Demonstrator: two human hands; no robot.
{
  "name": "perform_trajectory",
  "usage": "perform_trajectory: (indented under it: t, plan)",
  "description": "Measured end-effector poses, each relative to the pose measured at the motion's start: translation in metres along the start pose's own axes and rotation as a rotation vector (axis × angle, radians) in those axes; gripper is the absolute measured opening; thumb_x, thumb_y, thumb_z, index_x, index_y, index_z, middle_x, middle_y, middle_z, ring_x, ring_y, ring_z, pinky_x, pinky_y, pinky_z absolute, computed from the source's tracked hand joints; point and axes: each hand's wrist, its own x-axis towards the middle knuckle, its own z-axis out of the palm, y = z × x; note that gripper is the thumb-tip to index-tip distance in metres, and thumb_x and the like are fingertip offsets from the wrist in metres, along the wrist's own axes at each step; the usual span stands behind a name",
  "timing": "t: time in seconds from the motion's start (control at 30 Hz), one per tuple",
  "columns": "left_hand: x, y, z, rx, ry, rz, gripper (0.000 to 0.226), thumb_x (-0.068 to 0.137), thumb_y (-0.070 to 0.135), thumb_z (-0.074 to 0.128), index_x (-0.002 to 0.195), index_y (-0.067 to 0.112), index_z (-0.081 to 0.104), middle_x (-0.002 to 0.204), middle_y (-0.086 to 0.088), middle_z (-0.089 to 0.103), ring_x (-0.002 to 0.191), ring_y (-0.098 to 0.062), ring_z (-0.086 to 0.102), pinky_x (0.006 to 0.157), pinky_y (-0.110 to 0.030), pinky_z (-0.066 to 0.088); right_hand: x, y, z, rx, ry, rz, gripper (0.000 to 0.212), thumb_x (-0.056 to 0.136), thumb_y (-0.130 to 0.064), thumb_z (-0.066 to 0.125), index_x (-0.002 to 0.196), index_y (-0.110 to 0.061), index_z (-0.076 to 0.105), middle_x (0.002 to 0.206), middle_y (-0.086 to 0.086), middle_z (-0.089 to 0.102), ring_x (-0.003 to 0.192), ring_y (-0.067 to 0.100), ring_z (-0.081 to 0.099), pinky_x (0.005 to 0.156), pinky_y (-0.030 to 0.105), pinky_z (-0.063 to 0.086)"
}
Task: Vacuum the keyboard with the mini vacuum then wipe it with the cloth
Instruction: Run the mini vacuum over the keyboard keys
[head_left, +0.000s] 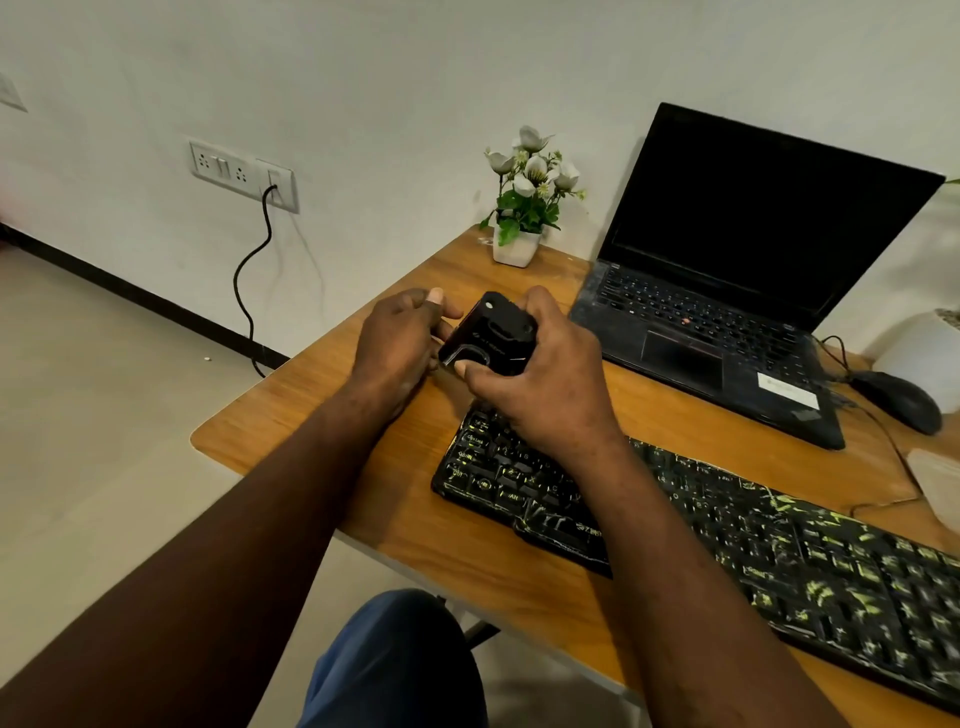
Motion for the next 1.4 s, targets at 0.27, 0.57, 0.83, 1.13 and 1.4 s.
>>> perform_trajectory:
  t: [0.27, 0.57, 0.83, 1.13, 1.4]
  plan:
    - [-0.005, 0.003, -0.006, 0.351, -0.383, 0.102, 0.03, 0.089, 0.001, 0.071, 0.085, 0.03, 0.074, 0.076, 0.011, 0.077, 0.068, -0.005, 0.073, 0.065, -0.023, 0.055, 0.002, 0.007, -0.021, 0.131, -0.131, 0.091, 0.065, 0.081, -0.016, 0.086, 0.129, -0.033, 0.046, 0.107, -0.007, 0.072, 0.088, -0.001, 0.073, 0.07, 0.015, 0.058]
    - [0.0, 0.002, -0.013, 0.361, -0.458, 0.053, 0.031, 0.08, -0.006, 0.074, 0.104, 0.013, 0.077, 0.1, -0.008, 0.079, 0.1, -0.03, 0.074, 0.098, -0.055, 0.056, 0.002, 0.014, -0.018, -0.128, -0.165, -0.019, 0.069, 0.081, -0.021, 0.085, 0.139, -0.036, 0.05, 0.113, -0.009, 0.07, 0.097, 0.003, 0.067, 0.078, 0.014, 0.056]
    - [0.004, -0.001, -0.019, 0.369, -0.528, 0.101, 0.03, 0.081, 0.022, 0.075, 0.103, 0.003, 0.073, 0.1, -0.021, 0.074, 0.093, -0.046, 0.07, 0.085, -0.065, 0.057, 0.0, 0.012, -0.014, -0.156, -0.266, -0.111, 0.066, 0.08, -0.025, 0.087, 0.137, -0.034, 0.054, 0.117, -0.008, 0.07, 0.102, 0.005, 0.068, 0.09, 0.028, 0.06]
    - [0.0, 0.008, -0.019, 0.47, -0.473, 0.113, 0.019, 0.091, 0.0, 0.067, 0.074, 0.008, 0.066, 0.077, -0.015, 0.067, 0.071, -0.027, 0.06, 0.068, -0.035, 0.048, -0.004, 0.009, -0.016, -0.064, -0.364, -0.132, 0.058, 0.078, -0.024, 0.089, 0.128, -0.031, 0.06, 0.11, -0.012, 0.071, 0.099, 0.004, 0.069, 0.085, 0.025, 0.059]
    - [0.001, 0.007, -0.02, 0.581, -0.471, 0.174, 0.03, 0.091, 0.002, 0.069, 0.069, 0.022, 0.068, 0.073, 0.0, 0.07, 0.065, -0.018, 0.064, 0.067, -0.032, 0.051, -0.004, 0.015, -0.014, -0.086, -0.293, -0.14, 0.058, 0.078, -0.023, 0.089, 0.129, -0.028, 0.061, 0.108, -0.011, 0.072, 0.096, 0.004, 0.071, 0.084, 0.029, 0.061]
